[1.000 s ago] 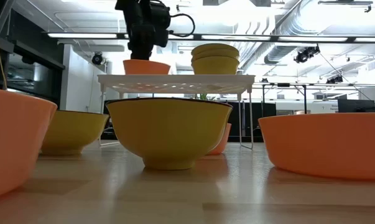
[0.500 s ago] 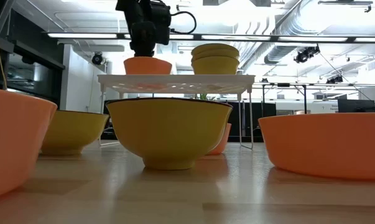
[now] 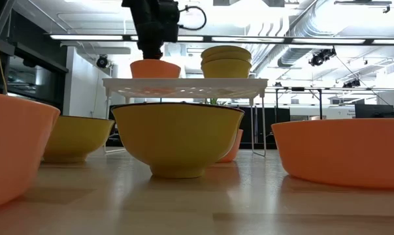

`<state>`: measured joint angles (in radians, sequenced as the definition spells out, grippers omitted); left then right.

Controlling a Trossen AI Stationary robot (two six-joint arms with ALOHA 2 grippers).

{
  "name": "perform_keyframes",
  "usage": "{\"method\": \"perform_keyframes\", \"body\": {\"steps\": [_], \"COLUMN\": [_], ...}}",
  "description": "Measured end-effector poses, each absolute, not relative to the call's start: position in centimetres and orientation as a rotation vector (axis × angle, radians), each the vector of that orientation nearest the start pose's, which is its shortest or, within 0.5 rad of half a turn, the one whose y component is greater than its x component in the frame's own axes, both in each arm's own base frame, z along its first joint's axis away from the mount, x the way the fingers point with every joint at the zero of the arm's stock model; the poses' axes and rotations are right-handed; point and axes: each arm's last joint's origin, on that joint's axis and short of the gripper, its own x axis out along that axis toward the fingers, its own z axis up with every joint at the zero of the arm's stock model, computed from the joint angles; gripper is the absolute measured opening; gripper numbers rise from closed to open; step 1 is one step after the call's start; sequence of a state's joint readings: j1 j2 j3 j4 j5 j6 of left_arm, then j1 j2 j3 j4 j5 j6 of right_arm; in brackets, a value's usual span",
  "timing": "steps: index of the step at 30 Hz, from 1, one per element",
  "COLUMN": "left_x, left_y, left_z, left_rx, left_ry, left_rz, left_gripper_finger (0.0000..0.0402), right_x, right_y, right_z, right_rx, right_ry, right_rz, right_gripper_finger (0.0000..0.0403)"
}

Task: Pick & Place Mini bowls
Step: Stack the orange bowl on the orange bowl on the shelf

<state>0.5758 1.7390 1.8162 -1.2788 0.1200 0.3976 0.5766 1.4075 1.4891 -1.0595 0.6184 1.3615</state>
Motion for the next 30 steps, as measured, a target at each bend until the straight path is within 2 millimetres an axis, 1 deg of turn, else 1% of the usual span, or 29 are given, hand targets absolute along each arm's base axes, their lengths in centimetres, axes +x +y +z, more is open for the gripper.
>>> {"method": "perform_keyframes", "body": {"steps": [5, 8, 14, 19, 23, 30], "left_x": [28.5, 28.1, 26.8, 26.0, 24.9, 23.8], "left_y": [18.1, 17.8, 17.0, 16.2, 14.4, 11.0], "left_z": [37.4, 38.7, 41.0, 42.1, 43.6, 45.6], "left_rx": [-0.022, 0.008, 0.08, 0.116, 0.183, 0.295], "left_ry": [1.13, 1.122, 1.147, 1.148, 1.112, 1.05], "left_rz": [0.172, 0.159, 0.101, 0.082, 0.055, 0.031], "left_gripper_finger": [0.0206, 0.0205, 0.0205, 0.0204, 0.0204, 0.0204], "right_x": [23.2, 23.0, 22.1, 21.4, 21.5, 23.2], "right_y": [13.1, 13.0, 12.6, 12.4, 12.5, 13.7], "right_z": [36.7, 36.5, 35.9, 35.3, 34.6, 32.3], "right_rx": [0.744, 0.761, 0.865, 0.928, 0.939, 0.923], "right_ry": [0.618, 0.637, 0.732, 0.836, 0.898, 0.985], "right_rz": [-0.556, -0.587, -0.68, -0.775, -0.837, -0.917], "right_gripper_finger": [0.0204, 0.0204, 0.0204, 0.0204, 0.0204, 0.0204]}}
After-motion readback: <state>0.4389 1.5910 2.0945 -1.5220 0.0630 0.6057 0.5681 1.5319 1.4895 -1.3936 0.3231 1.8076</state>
